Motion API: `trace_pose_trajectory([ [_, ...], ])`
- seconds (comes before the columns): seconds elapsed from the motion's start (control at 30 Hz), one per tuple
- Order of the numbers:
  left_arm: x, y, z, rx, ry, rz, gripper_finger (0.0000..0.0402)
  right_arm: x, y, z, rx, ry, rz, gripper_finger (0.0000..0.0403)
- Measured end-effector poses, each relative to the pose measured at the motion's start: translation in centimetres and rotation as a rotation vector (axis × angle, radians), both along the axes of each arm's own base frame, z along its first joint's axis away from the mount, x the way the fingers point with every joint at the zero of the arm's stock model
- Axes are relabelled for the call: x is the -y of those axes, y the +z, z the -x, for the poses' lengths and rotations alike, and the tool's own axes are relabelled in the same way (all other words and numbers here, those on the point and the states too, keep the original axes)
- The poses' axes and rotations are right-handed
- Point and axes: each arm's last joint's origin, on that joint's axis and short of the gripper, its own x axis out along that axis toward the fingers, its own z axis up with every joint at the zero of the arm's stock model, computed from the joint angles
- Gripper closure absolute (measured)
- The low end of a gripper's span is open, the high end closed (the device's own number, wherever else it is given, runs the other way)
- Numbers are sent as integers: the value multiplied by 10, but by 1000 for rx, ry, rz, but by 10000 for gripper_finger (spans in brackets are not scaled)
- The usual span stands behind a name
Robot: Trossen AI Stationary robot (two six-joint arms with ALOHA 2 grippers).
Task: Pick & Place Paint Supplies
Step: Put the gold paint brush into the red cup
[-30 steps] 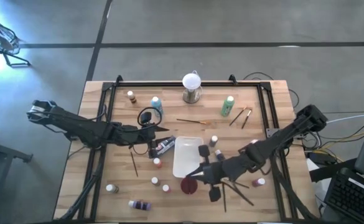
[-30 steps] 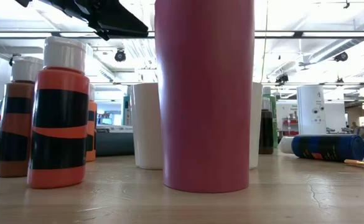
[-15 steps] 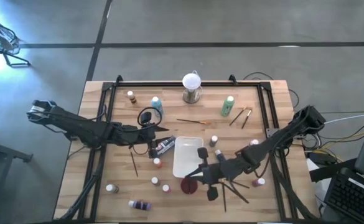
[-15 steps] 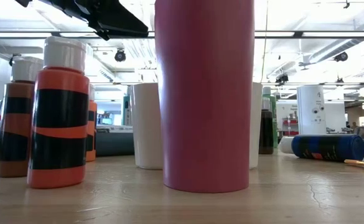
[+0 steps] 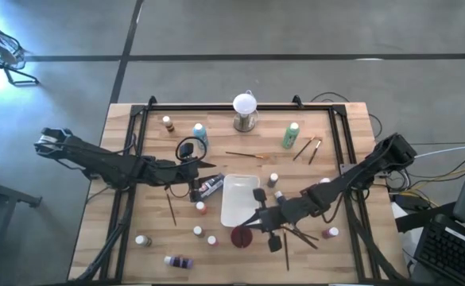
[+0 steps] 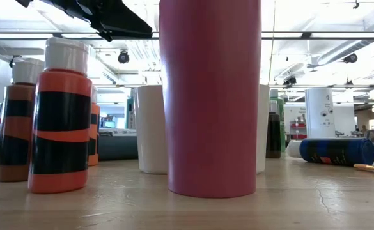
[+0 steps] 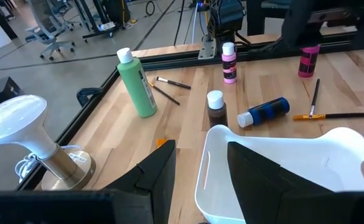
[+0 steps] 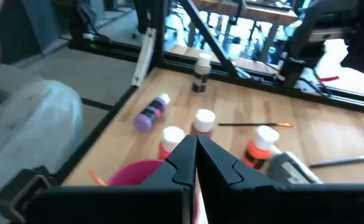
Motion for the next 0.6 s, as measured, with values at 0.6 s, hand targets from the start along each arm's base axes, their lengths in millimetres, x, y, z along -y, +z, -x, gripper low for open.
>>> trace_pose_trajectory([
  [0.6, 0, 0, 0, 1, 1, 2, 250, 2, -25, -9, -31, 27, -49, 395],
])
